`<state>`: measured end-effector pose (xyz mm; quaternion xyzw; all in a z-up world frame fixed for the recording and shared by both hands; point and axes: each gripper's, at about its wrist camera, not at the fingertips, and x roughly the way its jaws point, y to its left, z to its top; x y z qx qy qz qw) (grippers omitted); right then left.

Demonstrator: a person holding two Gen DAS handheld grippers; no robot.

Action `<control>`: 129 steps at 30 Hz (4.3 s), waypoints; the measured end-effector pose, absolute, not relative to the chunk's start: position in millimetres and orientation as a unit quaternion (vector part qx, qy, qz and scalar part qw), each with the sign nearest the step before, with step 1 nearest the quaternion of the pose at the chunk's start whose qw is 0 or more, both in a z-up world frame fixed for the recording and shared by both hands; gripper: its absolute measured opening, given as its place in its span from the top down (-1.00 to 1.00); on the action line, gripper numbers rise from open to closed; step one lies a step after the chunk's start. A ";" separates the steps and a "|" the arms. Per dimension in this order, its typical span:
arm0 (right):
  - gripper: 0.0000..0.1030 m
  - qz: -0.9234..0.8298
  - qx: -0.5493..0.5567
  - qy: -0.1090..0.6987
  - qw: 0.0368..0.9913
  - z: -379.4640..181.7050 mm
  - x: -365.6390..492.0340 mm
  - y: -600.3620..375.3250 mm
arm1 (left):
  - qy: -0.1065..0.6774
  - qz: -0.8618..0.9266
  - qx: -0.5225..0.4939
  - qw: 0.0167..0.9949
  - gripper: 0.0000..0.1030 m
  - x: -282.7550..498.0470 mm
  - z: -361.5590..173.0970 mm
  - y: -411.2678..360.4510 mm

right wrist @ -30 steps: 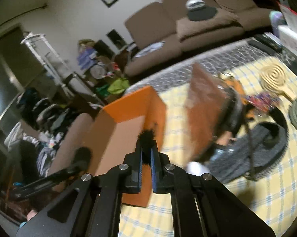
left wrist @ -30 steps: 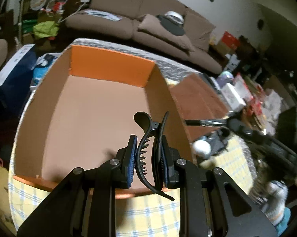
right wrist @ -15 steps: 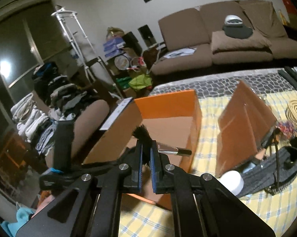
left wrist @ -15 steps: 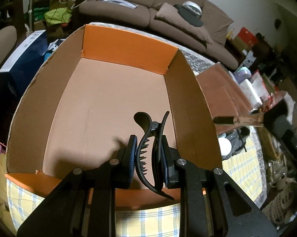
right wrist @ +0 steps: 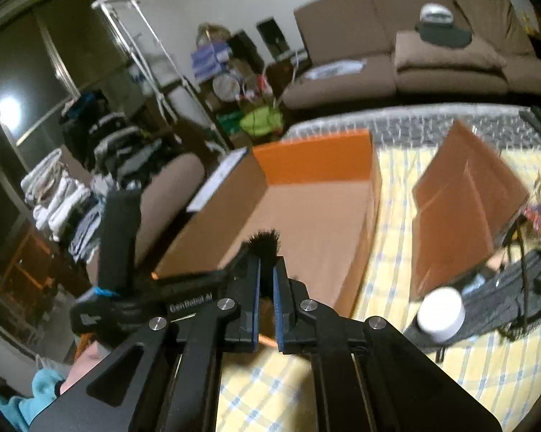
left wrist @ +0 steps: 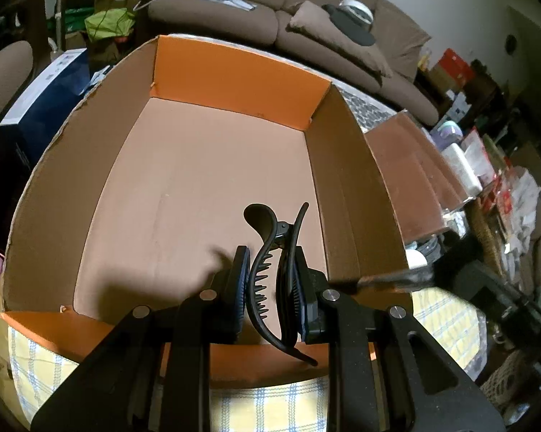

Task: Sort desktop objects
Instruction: 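Open the left tool to drop the clip in the box while right tool carries brush there, then release the brush into the box with right tool while left tool moves to the white cap, then grasp the white round cap with left tool while right tool grasps a long thin dark brush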

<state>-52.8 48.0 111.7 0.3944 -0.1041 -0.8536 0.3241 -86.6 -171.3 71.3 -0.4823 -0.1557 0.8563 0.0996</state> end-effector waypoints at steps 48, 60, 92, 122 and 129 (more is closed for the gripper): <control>-0.28 -0.871 0.354 -0.198 0.278 111.6 -84.6 81.6 | -0.238 0.841 -0.471 0.121 0.18 -83.6 74.3 -188.8; -0.54 -0.910 0.332 -0.151 0.197 118.4 -76.3 133.1 | -0.186 0.858 -0.455 0.150 -0.20 -77.6 89.3 -157.6; -0.91 -0.944 0.318 -0.086 0.000 89.9 -65.1 261.5 | -0.008 0.873 -0.424 0.241 -0.97 -48.3 105.9 2.7; -0.22 -0.913 0.388 -0.119 0.050 67.6 -72.6 260.5 | 0.188 0.826 -0.458 0.268 -0.24 -84.2 62.7 79.1; -0.13 -0.910 0.392 -0.122 0.063 68.5 -73.6 258.3 | 0.191 0.781 -0.519 0.290 -0.06 -109.2 63.6 74.8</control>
